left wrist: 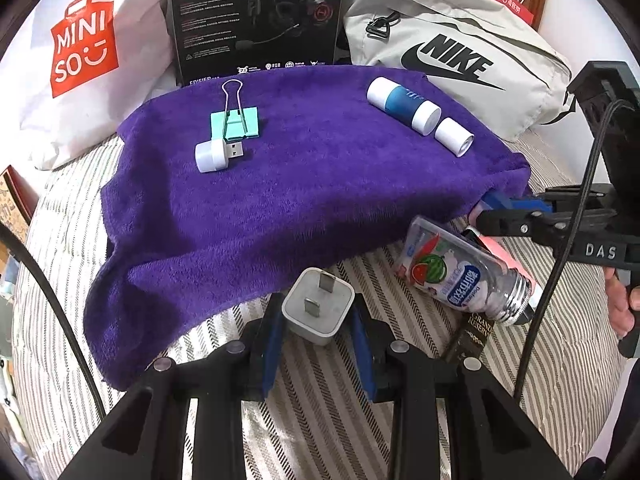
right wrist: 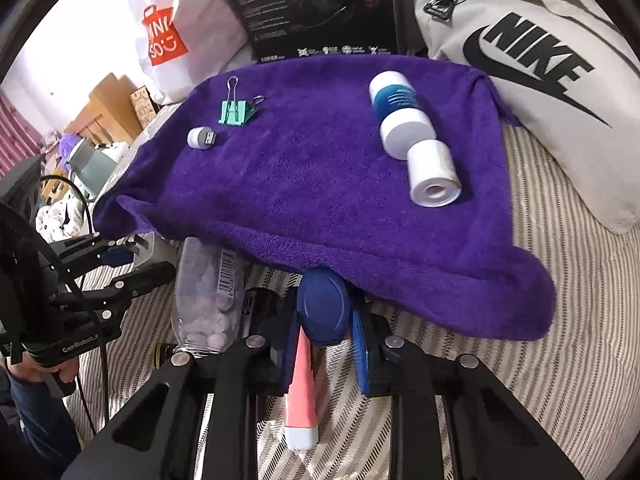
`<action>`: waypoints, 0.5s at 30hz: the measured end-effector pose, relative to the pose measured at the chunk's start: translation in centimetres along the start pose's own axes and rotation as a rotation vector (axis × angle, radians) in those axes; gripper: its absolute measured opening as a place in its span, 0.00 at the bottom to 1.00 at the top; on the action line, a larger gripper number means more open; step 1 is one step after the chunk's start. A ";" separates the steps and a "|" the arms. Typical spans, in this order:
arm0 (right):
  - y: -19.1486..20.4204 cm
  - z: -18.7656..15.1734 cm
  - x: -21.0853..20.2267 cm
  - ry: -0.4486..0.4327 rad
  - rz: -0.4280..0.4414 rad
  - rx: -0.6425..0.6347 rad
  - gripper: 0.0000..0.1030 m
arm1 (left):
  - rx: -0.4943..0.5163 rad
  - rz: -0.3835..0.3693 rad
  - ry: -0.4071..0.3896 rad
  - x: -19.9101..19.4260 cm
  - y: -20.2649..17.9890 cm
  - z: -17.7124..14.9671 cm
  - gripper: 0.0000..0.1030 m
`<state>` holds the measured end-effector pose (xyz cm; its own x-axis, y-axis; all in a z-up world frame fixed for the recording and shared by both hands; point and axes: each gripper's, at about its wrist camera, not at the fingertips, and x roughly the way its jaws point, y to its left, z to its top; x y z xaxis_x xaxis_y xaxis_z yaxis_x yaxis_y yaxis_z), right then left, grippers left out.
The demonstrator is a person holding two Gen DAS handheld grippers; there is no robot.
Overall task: Organize rigid objects
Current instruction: 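Grasp the blue round cap with the right gripper while the left lifts the charger plug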
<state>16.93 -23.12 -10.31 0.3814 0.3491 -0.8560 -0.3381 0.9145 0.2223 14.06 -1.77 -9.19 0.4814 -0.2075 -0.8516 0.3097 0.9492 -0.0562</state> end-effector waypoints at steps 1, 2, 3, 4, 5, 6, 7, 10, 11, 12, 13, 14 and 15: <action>0.1 0.0 -0.1 -0.003 -0.002 -0.003 0.22 | 0.001 -0.001 -0.003 0.0 0.0 0.0 0.30; 0.0 -0.1 -0.2 -0.003 0.000 -0.005 0.22 | 0.002 -0.004 -0.005 0.0 0.0 -0.1 0.29; -0.1 -0.2 -0.4 -0.009 -0.001 0.000 0.22 | 0.000 -0.010 -0.006 -0.1 0.1 -0.1 0.29; -0.3 -0.3 -0.7 -0.012 -0.001 0.004 0.22 | -0.005 -0.012 -0.006 -0.2 0.3 -0.2 0.29; -0.4 -0.5 -1.0 -0.014 0.001 0.008 0.22 | -0.014 -0.013 -0.006 -0.2 0.5 -0.2 0.29; -0.6 -0.6 -1.3 -0.017 0.005 0.011 0.22 | -0.020 -0.011 -0.007 -0.3 0.6 -0.2 0.29; -0.7 -0.8 -1.7 -0.023 0.002 0.014 0.22 | -0.023 -0.007 -0.008 -0.5 0.8 -0.3 0.29; -0.9 -1.2 -2.5 -0.023 -0.007 0.007 0.22 | -0.036 -0.010 -0.013 -0.8 1.2 -0.3 0.29; -1.0 -1.3 -2.7 -0.023 -0.011 0.005 0.22 | -0.039 -0.011 -0.013 -0.9 1.3 -0.3 0.29; -1.1 -1.4 -2.8 -0.019 -0.012 0.003 0.22 | -0.040 -0.010 -0.014 -0.9 1.3 -0.3 0.29; -1.2 -1.4 -2.9 -0.017 -0.016 0.001 0.22 | -0.042 -0.006 -0.015 -1.1 1.4 -0.3 0.29; -1.3 -1.5 -3.0 -0.020 -0.023 0.001 0.22 | -0.043 -0.005 -0.016 -1.2 1.5 -0.3 0.29; -1.3 -1.5 -3.0 -0.018 -0.024 -0.004 0.22 | -0.046 -0.003 -0.018 -1.3 1.6 -0.3 0.29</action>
<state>14.93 -25.64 -8.69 0.4050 0.3311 -0.8523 -0.3318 0.9218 0.2004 13.67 0.05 -8.28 0.4955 -0.2141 -0.8418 0.2733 0.9583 -0.0829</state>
